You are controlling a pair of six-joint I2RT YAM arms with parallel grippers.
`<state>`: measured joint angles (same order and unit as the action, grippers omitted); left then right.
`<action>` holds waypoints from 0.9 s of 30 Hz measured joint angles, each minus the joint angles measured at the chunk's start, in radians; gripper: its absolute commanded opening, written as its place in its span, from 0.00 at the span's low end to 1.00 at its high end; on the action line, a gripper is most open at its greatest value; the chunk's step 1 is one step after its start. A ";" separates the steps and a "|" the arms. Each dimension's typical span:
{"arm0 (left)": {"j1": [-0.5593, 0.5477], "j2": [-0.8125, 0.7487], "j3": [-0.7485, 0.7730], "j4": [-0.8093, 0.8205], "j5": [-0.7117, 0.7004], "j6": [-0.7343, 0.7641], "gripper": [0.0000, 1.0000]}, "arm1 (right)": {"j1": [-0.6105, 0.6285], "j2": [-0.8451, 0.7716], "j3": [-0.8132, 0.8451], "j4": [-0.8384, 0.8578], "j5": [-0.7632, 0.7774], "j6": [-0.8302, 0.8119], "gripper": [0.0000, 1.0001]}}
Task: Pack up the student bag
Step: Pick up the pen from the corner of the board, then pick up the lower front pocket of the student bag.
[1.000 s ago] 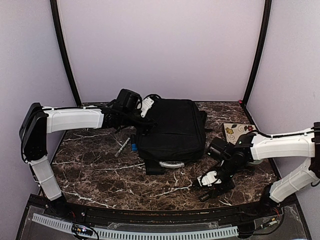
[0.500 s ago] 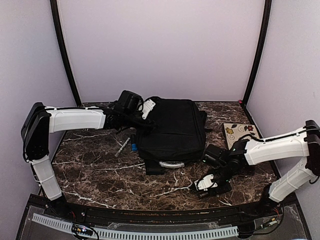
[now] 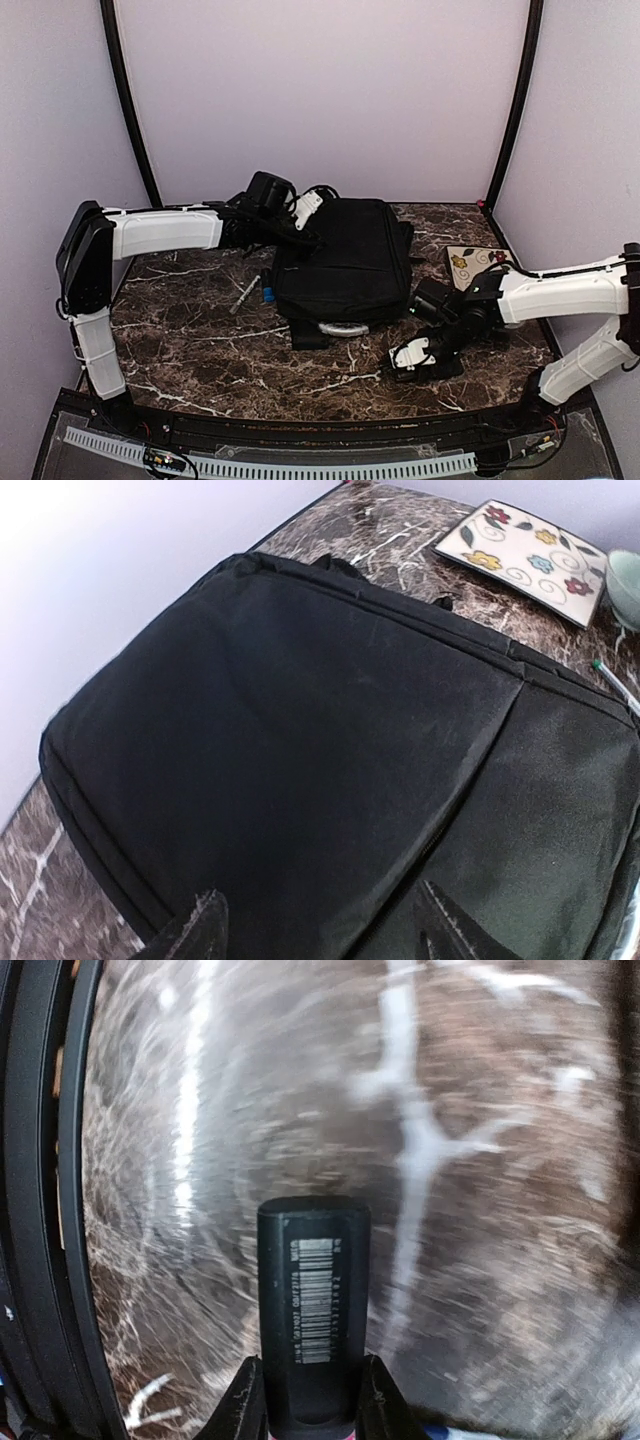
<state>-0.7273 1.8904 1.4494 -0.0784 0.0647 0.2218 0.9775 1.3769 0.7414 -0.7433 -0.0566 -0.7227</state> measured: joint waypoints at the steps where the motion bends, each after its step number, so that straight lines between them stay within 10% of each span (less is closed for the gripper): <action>1: 0.000 0.008 0.011 -0.004 0.010 0.018 0.64 | -0.023 -0.014 0.017 -0.011 -0.015 0.000 0.16; 16: -0.090 0.257 0.192 -0.117 -0.128 0.290 0.60 | -0.367 -0.073 0.170 -0.084 -0.285 -0.004 0.16; 27: -0.124 0.289 0.186 0.004 -0.353 0.439 0.15 | -0.377 -0.074 0.181 -0.061 -0.302 0.030 0.15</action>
<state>-0.8513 2.1796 1.6356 -0.0746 -0.2886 0.6609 0.6006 1.3025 0.9226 -0.8043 -0.3584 -0.6930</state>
